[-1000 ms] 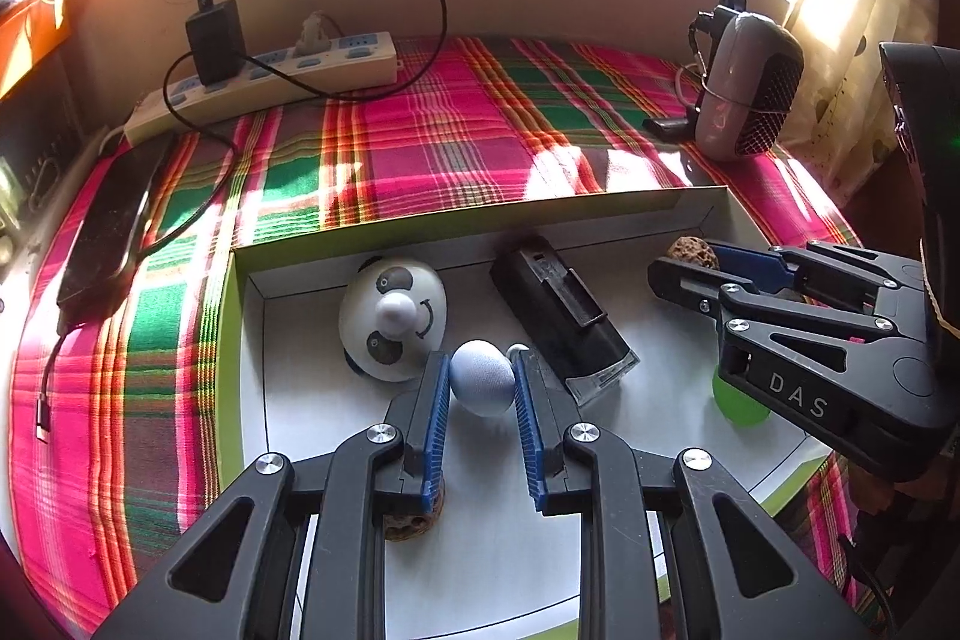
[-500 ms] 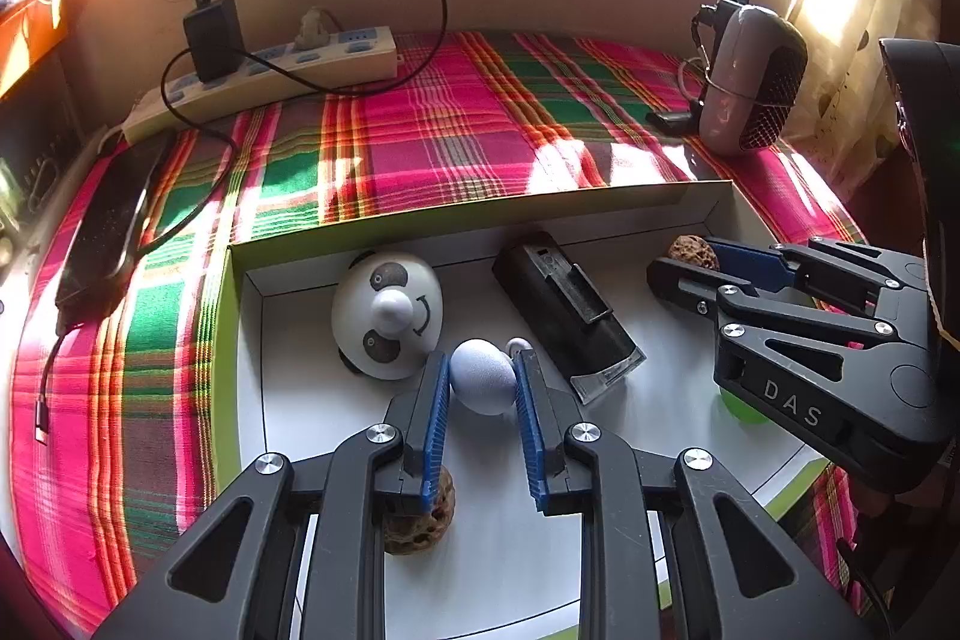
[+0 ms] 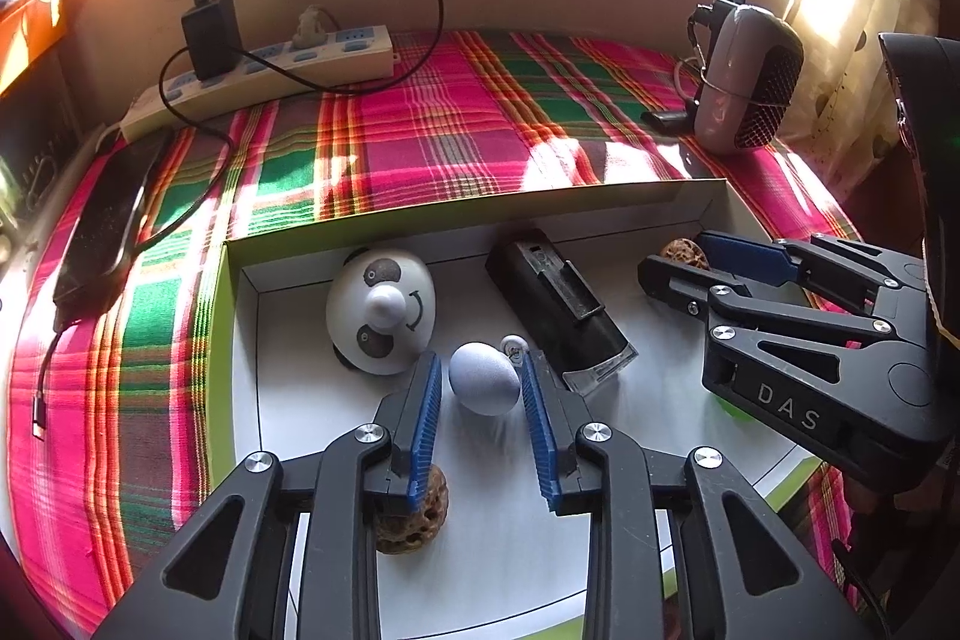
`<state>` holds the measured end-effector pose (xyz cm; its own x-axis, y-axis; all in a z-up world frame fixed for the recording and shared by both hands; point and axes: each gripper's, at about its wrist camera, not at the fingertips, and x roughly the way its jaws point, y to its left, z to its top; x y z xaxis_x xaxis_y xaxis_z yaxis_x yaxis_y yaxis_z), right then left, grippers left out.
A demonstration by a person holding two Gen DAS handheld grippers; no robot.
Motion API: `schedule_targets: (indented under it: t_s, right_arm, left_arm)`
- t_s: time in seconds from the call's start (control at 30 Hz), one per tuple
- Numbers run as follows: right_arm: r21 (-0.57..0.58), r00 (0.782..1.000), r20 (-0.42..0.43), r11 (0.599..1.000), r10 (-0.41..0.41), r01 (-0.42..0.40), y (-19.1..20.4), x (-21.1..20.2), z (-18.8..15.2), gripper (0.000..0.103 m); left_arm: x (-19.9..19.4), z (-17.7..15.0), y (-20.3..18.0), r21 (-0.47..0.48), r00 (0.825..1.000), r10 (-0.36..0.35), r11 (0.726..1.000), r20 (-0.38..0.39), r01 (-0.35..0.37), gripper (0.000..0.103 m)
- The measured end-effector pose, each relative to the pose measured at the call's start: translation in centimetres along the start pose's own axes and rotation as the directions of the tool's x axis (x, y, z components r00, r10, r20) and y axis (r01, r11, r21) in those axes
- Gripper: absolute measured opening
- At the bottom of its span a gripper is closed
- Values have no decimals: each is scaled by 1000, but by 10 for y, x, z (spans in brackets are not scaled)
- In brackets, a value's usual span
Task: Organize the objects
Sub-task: 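Lower the walnut and white ball into the box and open both grippers, then withdraw both grippers from the box toward the clip and cable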
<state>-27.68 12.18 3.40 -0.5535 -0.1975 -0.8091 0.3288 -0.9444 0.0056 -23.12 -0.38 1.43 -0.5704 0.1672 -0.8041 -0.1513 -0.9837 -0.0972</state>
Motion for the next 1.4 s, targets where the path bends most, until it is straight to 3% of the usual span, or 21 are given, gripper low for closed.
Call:
schedule_targets:
  t_s: [0.67,1.17,1.4]
  right_arm:
    - [39,995,104,999,-11,7,-1,-53,-11,42]
    - [49,987,159,999,-19,11,10,-101,-52,42]
    - [55,987,157,998,-12,4,13,-111,-77,42]
  left_arm:
    - [-48,-11,-4,-21,996,-8,1000,93,10,26]
    - [-91,-50,-15,-9,989,3,1000,147,-2,26]
    - [-98,-74,-14,-15,989,-59,998,134,62,26]
